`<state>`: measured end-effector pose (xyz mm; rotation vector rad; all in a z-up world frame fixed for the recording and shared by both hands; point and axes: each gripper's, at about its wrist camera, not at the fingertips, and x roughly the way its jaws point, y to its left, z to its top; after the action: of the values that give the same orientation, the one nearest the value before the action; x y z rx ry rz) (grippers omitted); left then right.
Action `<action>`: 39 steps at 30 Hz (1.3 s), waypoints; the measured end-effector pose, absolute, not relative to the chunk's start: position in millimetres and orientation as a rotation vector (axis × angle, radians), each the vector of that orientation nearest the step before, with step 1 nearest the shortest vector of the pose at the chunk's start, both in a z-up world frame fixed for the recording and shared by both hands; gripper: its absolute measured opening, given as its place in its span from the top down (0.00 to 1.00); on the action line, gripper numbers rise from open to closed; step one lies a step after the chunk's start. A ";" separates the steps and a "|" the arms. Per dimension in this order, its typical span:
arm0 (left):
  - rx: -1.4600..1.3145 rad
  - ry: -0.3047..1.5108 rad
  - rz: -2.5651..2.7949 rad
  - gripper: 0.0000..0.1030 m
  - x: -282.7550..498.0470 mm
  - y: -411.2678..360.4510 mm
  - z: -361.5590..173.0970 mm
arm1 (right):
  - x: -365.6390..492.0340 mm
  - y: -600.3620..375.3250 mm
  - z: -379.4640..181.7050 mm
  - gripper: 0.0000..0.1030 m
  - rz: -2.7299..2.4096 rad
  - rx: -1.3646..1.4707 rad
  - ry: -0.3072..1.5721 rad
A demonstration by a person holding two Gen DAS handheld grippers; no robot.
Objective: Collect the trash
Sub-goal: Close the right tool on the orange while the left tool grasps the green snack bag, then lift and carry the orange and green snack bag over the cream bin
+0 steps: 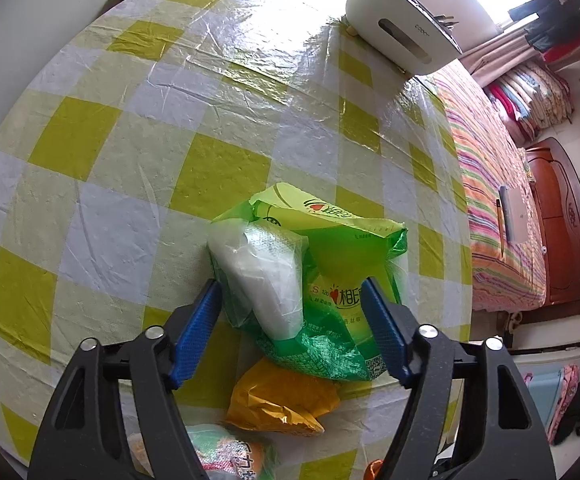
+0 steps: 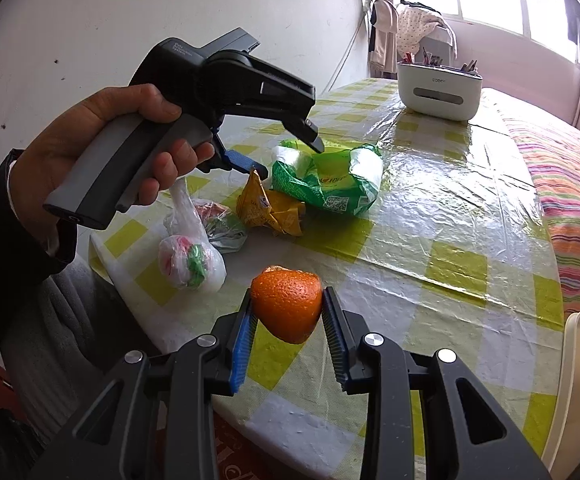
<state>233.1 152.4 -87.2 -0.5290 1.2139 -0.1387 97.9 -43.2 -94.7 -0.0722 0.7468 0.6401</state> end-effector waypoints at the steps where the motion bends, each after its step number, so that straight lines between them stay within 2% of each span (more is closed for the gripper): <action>1: -0.535 1.225 -0.140 0.48 234.0 154.3 -90.7 | 98.8 -44.8 -94.3 0.69 0.636 -0.065 0.747; 3: -0.542 1.226 -0.138 0.58 234.6 155.9 -94.3 | 100.2 -46.8 -93.0 0.69 0.629 -0.057 0.743; 5: -0.558 1.222 -0.146 0.72 234.8 158.5 -95.3 | 100.3 -49.4 -91.6 0.69 0.625 -0.052 0.738; 9: -0.566 1.185 -0.172 0.85 232.7 156.6 -88.2 | 99.2 -52.4 -89.0 0.69 0.611 -0.042 0.725; 19: -0.543 1.095 -0.280 0.86 216.8 127.8 -52.3 | 100.3 -67.9 -81.9 0.69 0.566 0.012 0.691; 39: -0.512 1.083 -0.413 0.86 208.1 62.0 -29.8 | 104.0 -106.0 -77.8 0.69 0.470 0.079 0.674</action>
<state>208.1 62.0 -29.8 -0.5121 1.0833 -0.4134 104.0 -106.0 -77.8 0.0786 0.6741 0.4699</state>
